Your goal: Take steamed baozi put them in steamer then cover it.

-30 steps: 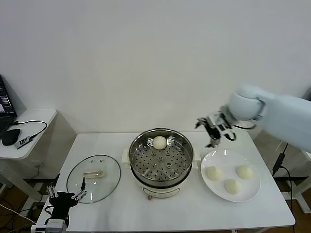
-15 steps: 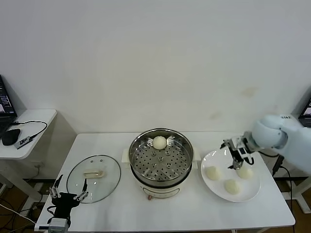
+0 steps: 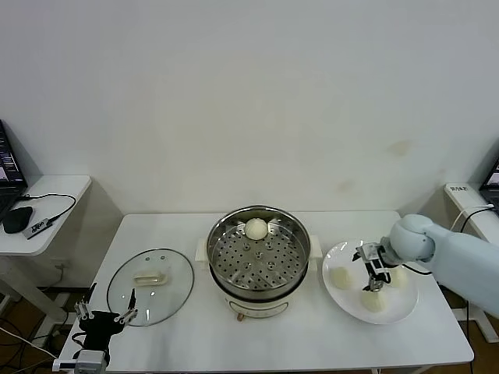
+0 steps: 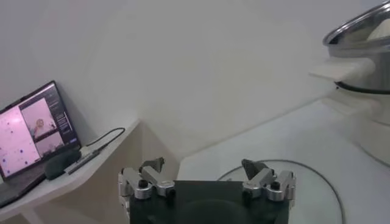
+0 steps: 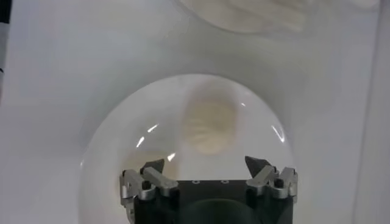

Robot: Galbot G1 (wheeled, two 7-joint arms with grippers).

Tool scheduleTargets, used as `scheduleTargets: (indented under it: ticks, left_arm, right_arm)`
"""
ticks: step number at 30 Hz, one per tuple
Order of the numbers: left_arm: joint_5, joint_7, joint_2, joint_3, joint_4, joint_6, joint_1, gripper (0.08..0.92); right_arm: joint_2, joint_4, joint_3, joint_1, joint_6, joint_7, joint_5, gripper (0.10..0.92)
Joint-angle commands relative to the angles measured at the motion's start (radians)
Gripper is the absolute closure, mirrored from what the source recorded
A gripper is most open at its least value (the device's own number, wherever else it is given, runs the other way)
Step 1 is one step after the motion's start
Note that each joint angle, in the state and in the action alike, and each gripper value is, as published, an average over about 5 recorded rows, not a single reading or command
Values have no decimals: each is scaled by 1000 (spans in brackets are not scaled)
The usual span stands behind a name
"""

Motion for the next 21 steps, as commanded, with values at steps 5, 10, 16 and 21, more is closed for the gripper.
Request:
scheduleTargets:
  ticks: [5, 10, 16, 21]
  left_arm:
    - [2, 0, 2, -1, 10, 0, 0, 177]
    - [3, 1, 0, 1, 11, 0, 0, 177]
    - [4, 0, -4, 5, 11, 0, -1, 177]
    - [4, 0, -5, 5, 8, 0, -1, 177]
  right_arm:
    - [165, -164, 83, -107, 10, 18, -28, 203]
    - [165, -161, 79, -106, -6, 15, -26, 203]
    - [155, -156, 82, -106, -18, 7, -32, 233]
    - [147, -155, 83, -96, -19, -7, -25, 338]
